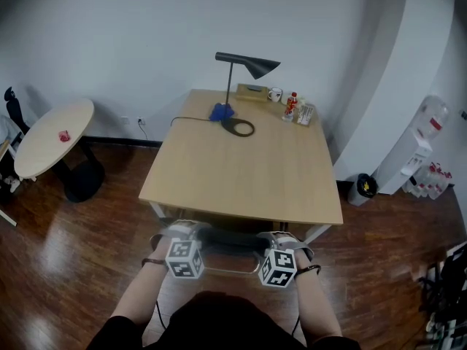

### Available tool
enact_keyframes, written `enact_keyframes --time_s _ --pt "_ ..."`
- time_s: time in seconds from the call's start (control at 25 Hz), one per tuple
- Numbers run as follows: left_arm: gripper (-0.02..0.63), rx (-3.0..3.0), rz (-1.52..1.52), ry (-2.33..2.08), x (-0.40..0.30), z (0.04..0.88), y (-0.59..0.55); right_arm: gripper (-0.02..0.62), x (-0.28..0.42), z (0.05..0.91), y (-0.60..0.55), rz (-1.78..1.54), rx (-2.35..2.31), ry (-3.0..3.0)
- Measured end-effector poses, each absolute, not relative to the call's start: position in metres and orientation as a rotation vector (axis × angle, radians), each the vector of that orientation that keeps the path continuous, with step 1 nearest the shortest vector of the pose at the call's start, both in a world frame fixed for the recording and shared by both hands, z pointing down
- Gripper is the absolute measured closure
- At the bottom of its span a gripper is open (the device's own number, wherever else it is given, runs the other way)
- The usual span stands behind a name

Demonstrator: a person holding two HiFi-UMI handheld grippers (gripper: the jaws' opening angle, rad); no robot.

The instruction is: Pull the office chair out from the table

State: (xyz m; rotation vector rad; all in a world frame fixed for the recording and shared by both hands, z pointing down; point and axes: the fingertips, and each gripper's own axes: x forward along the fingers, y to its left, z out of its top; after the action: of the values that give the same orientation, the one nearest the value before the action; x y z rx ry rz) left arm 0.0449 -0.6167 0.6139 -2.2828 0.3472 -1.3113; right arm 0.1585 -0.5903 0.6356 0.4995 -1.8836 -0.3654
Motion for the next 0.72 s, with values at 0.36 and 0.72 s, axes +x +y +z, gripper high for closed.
enact_keyframes --time_s 0.36,0.72 --pt "0.404 -2.063 -1.459 0.208 0.037 0.652 -0.621 0.523 0.171 0.660 -0.603 -0.433 0.505 -1.658" --pt "0.540 -2.040 -1.495 0.180 0.036 0.656 -0.628 0.534 0.171 0.663 -0.602 -0.405 0.482 -1.648"
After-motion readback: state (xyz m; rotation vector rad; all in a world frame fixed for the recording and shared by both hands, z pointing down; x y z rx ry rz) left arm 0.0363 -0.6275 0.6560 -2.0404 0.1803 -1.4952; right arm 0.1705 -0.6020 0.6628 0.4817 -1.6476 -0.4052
